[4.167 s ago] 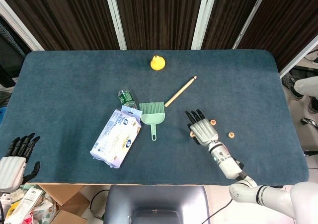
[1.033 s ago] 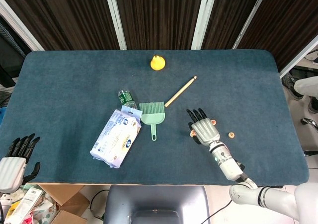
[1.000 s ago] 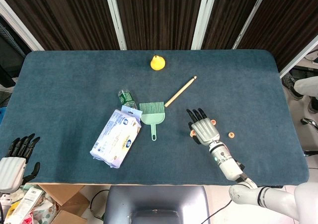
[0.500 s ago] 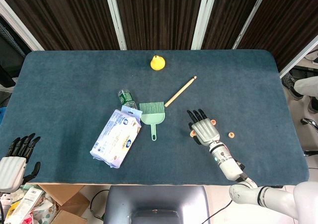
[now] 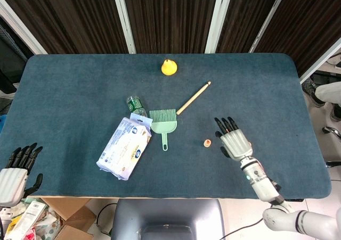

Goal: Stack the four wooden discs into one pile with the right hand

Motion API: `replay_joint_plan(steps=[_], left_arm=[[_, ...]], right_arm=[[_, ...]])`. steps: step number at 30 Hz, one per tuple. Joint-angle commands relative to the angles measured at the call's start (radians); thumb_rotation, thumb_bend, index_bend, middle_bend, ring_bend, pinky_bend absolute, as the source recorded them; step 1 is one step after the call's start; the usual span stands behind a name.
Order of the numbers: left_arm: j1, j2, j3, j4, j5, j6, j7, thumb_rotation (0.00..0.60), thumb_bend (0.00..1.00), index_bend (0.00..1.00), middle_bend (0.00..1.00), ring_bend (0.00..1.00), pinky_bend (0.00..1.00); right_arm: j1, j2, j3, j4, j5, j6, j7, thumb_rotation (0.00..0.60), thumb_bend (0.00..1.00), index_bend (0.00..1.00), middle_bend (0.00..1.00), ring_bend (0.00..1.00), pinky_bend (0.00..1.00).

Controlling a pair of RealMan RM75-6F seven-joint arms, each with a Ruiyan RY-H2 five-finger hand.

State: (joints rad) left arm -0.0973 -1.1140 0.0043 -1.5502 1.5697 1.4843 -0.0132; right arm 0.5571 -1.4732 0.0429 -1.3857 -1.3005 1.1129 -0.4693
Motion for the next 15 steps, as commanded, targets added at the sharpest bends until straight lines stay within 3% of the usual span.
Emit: replay_joint_plan(steps=[1,6,15], left_arm=[[0.000,-0.001,0.001,0.000,0.002,0.000,0.002,0.600,0.50,0.00,0.00,0.00,0.00],[-0.001,-0.004,0.001,-0.001,0.005,0.001,0.007,0.600,0.50,0.00,0.00,0.00,0.00],[-0.002,-0.005,0.000,0.000,0.002,-0.002,0.010,0.600,0.50,0.00,0.00,0.00,0.00]], right_arm=[[-0.035,0.024,-0.033,0.015,-0.024,0.020,0.024,0.600,0.47,0.48,0.04,0.00,0.00],[-0.064,0.027,-0.053,0.079,-0.019,0.001,0.059,0.600,0.47,0.49,0.04,0.00,0.00],[-0.069,0.015,-0.039,0.154,0.016,-0.055,0.118,0.600,0.47,0.51,0.05,0.00,0.00]])
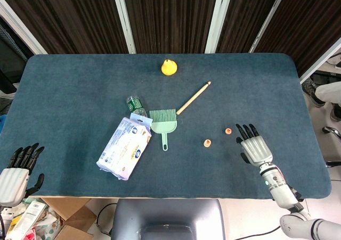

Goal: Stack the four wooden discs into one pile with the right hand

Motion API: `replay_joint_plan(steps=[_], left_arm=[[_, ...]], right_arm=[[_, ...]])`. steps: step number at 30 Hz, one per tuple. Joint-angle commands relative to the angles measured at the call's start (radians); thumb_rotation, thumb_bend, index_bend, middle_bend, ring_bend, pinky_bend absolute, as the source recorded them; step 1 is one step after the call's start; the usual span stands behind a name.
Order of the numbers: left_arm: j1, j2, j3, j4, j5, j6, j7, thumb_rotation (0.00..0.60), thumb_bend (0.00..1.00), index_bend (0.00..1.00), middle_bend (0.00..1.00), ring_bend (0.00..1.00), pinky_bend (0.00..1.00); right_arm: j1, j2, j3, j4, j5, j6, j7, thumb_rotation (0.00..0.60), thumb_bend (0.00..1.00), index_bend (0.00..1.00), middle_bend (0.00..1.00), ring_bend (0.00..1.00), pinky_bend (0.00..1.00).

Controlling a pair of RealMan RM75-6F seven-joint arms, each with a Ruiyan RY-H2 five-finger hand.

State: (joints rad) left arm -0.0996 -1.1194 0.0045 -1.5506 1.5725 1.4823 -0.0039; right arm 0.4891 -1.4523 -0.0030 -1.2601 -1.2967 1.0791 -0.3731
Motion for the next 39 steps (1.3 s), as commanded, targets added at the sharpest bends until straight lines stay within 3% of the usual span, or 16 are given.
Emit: replay_joint_plan(steps=[1,13,39], left_arm=[[0.000,0.000,0.000,0.000,-0.001,0.000,0.002,0.600,0.50,0.00,0.00,0.00,0.00],[-0.001,-0.002,-0.001,0.000,-0.005,-0.004,0.005,0.600,0.50,0.00,0.00,0.00,0.00],[-0.001,-0.001,-0.001,0.000,-0.007,-0.005,0.003,0.600,0.50,0.00,0.00,0.00,0.00]], right_arm=[[-0.004,-0.007,0.009,0.042,0.019,-0.027,0.027,0.600,0.47,0.52,0.05,0.00,0.00],[-0.005,-0.034,0.048,0.164,0.080,-0.110,0.076,0.600,0.47,0.54,0.05,0.00,0.00],[0.014,-0.069,0.070,0.180,0.061,-0.143,0.063,0.600,0.47,0.57,0.05,0.00,0.00]])
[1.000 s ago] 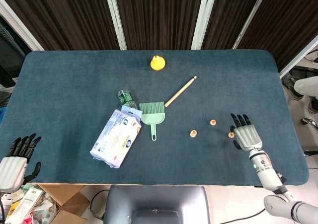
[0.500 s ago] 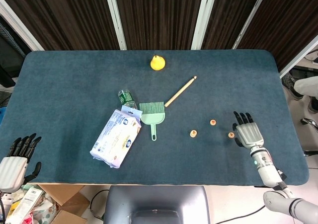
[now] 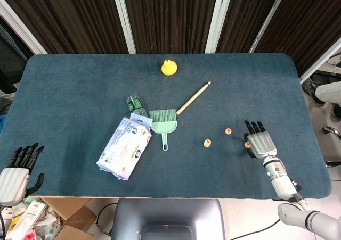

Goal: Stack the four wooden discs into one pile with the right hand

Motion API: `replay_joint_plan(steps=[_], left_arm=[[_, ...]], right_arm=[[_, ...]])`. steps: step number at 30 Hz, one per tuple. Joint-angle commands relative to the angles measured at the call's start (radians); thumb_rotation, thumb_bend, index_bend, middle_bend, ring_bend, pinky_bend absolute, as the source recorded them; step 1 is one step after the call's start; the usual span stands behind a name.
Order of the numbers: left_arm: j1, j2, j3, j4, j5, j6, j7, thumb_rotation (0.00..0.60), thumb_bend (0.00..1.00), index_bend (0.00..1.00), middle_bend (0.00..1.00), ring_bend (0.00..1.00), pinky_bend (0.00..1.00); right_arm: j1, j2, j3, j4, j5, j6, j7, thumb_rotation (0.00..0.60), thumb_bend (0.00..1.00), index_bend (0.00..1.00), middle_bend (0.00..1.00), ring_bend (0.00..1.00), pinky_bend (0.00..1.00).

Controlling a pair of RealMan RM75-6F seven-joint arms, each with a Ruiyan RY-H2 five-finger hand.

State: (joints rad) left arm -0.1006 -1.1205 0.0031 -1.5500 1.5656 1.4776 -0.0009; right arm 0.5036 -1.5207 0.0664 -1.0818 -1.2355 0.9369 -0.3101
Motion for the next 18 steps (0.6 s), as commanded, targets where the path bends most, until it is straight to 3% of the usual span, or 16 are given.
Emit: replay_joint_plan(steps=[1,10,18], left_arm=[[0.000,0.000,0.000,0.000,0.001,0.000,0.001,0.600,0.50,0.00,0.00,0.00,0.00],[0.001,0.000,0.001,-0.001,0.002,0.002,0.001,0.600,0.50,0.00,0.00,0.00,0.00],[-0.002,-0.001,0.000,-0.003,0.002,-0.001,-0.003,0.600,0.50,0.00,0.00,0.00,0.00]], right_arm=[[0.000,-0.002,0.002,0.003,0.001,-0.001,0.000,0.600,0.47,0.58,0.05,0.00,0.00],[-0.006,-0.002,0.009,-0.011,-0.002,0.017,-0.004,0.600,0.47,0.64,0.05,0.00,0.00],[0.016,0.025,0.039,-0.128,-0.061,0.090,-0.010,0.600,0.47,0.64,0.05,0.00,0.00]])
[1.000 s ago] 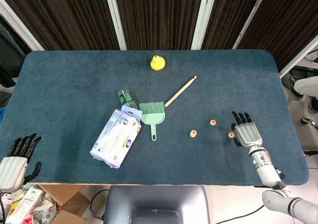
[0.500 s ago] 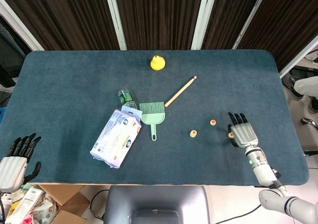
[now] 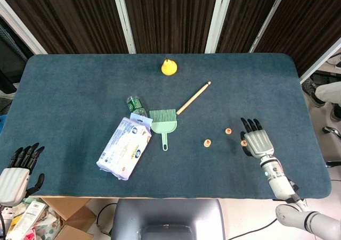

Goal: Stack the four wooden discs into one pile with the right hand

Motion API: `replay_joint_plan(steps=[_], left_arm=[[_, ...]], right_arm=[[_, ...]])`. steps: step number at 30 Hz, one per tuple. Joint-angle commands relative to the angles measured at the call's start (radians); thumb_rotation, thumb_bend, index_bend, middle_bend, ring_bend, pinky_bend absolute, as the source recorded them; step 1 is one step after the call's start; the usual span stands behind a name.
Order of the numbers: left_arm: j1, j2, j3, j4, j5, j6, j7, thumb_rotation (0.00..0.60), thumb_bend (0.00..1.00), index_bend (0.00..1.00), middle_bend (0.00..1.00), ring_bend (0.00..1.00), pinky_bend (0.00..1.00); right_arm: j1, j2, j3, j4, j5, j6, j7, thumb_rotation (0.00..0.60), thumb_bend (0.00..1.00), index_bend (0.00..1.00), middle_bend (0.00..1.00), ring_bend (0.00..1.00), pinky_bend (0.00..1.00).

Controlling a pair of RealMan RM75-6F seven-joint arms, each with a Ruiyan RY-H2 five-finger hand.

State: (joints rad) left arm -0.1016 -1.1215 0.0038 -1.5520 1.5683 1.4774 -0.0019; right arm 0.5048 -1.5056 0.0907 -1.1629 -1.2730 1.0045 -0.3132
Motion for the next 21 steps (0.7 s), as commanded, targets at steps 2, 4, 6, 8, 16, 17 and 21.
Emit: replay_joint_plan(steps=[2,4,6,8,16,17,21], left_arm=[[-0.002,-0.001,-0.001,-0.001,0.000,-0.001,-0.001,0.600,0.50,0.00,0.00,0.00,0.00],[-0.002,0.000,0.000,0.000,0.002,-0.002,-0.001,0.600,0.50,0.00,0.00,0.00,0.00],[-0.002,0.000,0.001,0.001,0.002,-0.002,0.000,0.600,0.50,0.00,0.00,0.00,0.00],[-0.001,0.001,0.000,0.001,0.002,0.000,0.001,0.600,0.50,0.00,0.00,0.00,0.00],[0.001,0.001,0.000,0.001,0.000,0.003,0.006,0.600,0.50,0.00,0.00,0.00,0.00],[0.002,0.002,0.000,0.000,-0.001,0.004,0.004,0.600,0.50,0.00,0.00,0.00,0.00],[0.002,0.004,-0.001,0.001,-0.001,0.005,-0.003,0.600,0.50,0.00,0.00,0.00,0.00]], right_arm=[[0.031,0.013,0.026,-0.088,-0.031,0.022,-0.019,0.600,0.47,0.64,0.05,0.00,0.00],[0.047,0.009,0.037,-0.115,-0.032,0.018,-0.036,0.600,0.47,0.64,0.05,0.00,0.00],[0.068,-0.003,0.051,-0.136,-0.024,0.006,-0.052,0.600,0.47,0.64,0.05,0.00,0.00],[0.091,-0.019,0.065,-0.145,-0.003,-0.020,-0.071,0.600,0.47,0.64,0.05,0.00,0.00],[0.146,-0.072,0.085,-0.157,0.051,-0.068,-0.124,0.600,0.47,0.64,0.04,0.00,0.00],[0.148,-0.075,0.083,-0.158,0.055,-0.068,-0.131,0.600,0.47,0.64,0.04,0.00,0.00],[0.151,-0.080,0.076,-0.154,0.069,-0.066,-0.152,0.600,0.47,0.64,0.04,0.00,0.00]])
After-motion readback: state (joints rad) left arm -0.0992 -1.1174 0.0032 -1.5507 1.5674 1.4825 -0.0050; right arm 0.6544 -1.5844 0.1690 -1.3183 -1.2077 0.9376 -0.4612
